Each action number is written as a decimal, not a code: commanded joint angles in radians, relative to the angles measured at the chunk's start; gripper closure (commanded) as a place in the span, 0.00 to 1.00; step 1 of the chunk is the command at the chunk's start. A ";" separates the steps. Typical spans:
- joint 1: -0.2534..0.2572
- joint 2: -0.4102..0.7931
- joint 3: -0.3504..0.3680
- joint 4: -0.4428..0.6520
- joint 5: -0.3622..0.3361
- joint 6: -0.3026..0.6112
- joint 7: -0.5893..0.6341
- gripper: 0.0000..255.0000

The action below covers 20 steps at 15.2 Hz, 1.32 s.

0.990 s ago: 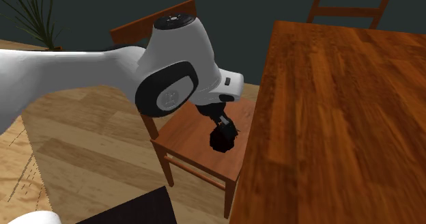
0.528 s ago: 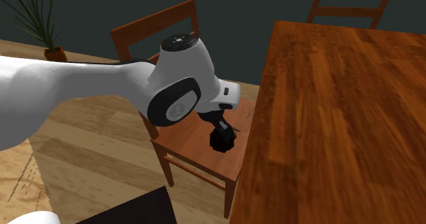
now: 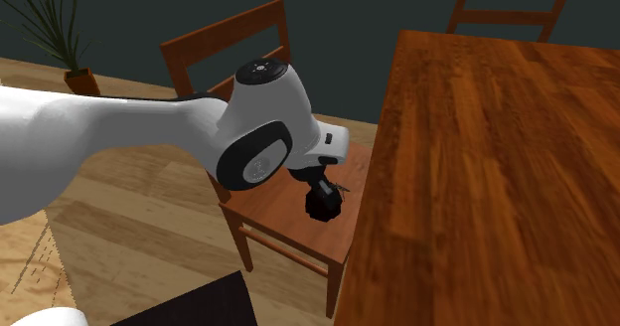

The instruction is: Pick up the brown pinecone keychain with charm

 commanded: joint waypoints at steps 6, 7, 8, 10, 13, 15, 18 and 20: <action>0.000 0.005 0.000 0.001 0.000 -0.002 0.000 1.00; 0.000 -0.001 -0.001 0.010 0.001 -0.017 -0.001 1.00; 0.001 -0.006 -0.002 0.019 0.001 -0.031 -0.002 1.00; 0.001 -0.015 -0.005 0.039 0.002 -0.060 -0.004 1.00; 0.001 -0.027 -0.008 0.070 0.003 -0.103 -0.007 1.00; 0.001 -0.033 -0.010 0.092 0.004 -0.131 -0.008 1.00; 0.001 -0.041 -0.013 0.126 0.004 -0.173 -0.010 1.00; 0.001 -0.045 -0.015 0.149 0.004 -0.200 -0.011 1.00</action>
